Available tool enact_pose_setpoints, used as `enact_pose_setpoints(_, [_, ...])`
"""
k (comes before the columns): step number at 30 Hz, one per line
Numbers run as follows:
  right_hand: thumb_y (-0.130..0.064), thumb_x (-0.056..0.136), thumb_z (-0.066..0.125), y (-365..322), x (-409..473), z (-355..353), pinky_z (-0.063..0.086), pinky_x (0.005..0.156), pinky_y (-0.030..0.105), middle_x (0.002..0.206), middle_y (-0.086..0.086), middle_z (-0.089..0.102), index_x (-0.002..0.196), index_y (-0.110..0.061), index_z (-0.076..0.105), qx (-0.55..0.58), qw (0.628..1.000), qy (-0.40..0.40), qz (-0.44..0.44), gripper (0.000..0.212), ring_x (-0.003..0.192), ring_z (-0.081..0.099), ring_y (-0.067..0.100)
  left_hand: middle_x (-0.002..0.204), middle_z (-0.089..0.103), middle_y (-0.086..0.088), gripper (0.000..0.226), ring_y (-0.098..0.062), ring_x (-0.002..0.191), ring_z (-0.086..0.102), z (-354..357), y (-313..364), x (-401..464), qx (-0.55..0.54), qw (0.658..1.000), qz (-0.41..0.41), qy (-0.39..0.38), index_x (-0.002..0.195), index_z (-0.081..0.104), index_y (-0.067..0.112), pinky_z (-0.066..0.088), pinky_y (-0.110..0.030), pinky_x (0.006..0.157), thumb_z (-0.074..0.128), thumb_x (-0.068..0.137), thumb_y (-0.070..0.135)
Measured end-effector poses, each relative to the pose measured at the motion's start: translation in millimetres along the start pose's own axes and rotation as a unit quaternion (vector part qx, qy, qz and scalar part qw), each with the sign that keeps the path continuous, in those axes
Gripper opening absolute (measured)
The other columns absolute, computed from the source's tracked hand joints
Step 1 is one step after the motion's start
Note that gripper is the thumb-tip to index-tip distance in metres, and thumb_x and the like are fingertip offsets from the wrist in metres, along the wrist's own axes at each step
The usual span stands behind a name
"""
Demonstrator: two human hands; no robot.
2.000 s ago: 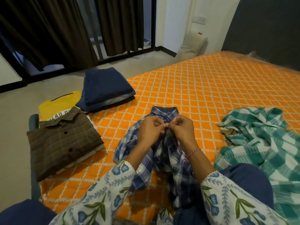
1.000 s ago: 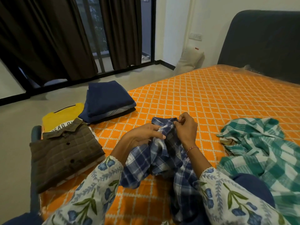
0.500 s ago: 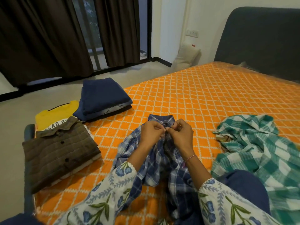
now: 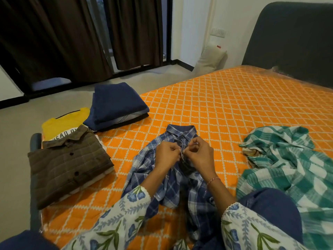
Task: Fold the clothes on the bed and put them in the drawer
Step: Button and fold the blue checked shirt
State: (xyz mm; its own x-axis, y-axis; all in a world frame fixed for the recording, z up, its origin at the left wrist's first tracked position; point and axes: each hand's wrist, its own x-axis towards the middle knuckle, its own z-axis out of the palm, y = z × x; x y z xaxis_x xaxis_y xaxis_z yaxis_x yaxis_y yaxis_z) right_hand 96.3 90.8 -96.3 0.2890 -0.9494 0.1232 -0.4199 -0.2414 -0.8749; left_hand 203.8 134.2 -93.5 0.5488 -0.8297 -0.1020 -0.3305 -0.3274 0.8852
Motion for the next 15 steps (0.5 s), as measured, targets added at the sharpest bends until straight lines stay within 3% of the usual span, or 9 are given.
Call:
enact_pose_setpoints(1, [-0.002, 0.079, 0.069, 1.4, -1.0, 1.5, 0.039, 0.056, 0.009, 0.072, 0.000, 0.061, 0.082, -0.015, 0.053, -0.036, 0.999, 0.006, -0.024, 0.021, 0.067, 0.059, 0.013, 0.069, 0.064, -0.012, 0.016, -0.022, 0.063, 0.065, 0.6, -2.1, -1.0, -0.031, 0.999, -0.009, -0.008, 0.079, 0.069, -0.006, 0.056, -0.034, 0.067, 0.058, 0.089, 0.001])
enact_pose_setpoints(3, [-0.002, 0.081, 0.068, 4.6, -3.8, 4.5, 0.032, 0.053, 0.006, 0.076, -0.001, 0.060, 0.087, -0.014, 0.052, -0.092, 0.993, 0.014, -0.071, 0.021, 0.066, 0.053, 0.011, 0.062, 0.061, -0.011, 0.018, -0.017, 0.057, 0.060, 1.9, -3.5, -4.7, -0.087, 0.996, -0.028, -0.022, 0.076, 0.068, -0.008, 0.052, -0.029, 0.061, 0.060, 0.088, 0.003])
enact_pose_setpoints(7, [-0.001, 0.082, 0.068, 7.2, -10.3, 11.4, 0.040, 0.058, 0.016, 0.077, 0.000, 0.062, 0.090, -0.010, 0.054, -0.113, 0.987, 0.032, -0.113, 0.018, 0.065, 0.052, 0.011, 0.054, 0.059, 0.000, 0.012, -0.010, 0.051, 0.057, 2.8, -1.0, -9.5, -0.246, 0.962, -0.112, -0.034, 0.077, 0.066, 0.001, 0.048, -0.015, 0.048, 0.062, 0.088, 0.000])
enact_pose_setpoints(11, [0.003, 0.077, 0.070, 4.5, -10.2, 13.3, 0.050, 0.061, 0.026, 0.068, -0.002, 0.061, 0.075, -0.013, 0.051, 0.016, 0.996, 0.089, 0.000, 0.025, 0.067, 0.062, 0.011, 0.077, 0.065, -0.005, 0.015, -0.013, 0.071, 0.063, 9.9, -4.5, -11.0, -0.304, 0.940, -0.153, -0.013, 0.076, 0.063, 0.008, 0.053, -0.013, 0.056, 0.060, 0.090, 0.002])
enact_pose_setpoints(15, [0.004, 0.075, 0.073, 3.8, -8.3, 11.8, 0.052, 0.065, 0.026, 0.071, 0.006, 0.066, 0.069, -0.014, 0.051, 0.165, 0.970, 0.090, 0.157, 0.029, 0.070, 0.065, 0.017, 0.077, 0.065, -0.002, 0.013, -0.009, 0.071, 0.062, 10.9, -9.5, -9.8, -0.324, 0.933, -0.155, -0.037, 0.079, 0.063, 0.009, 0.050, -0.010, 0.055, 0.059, 0.091, 0.005])
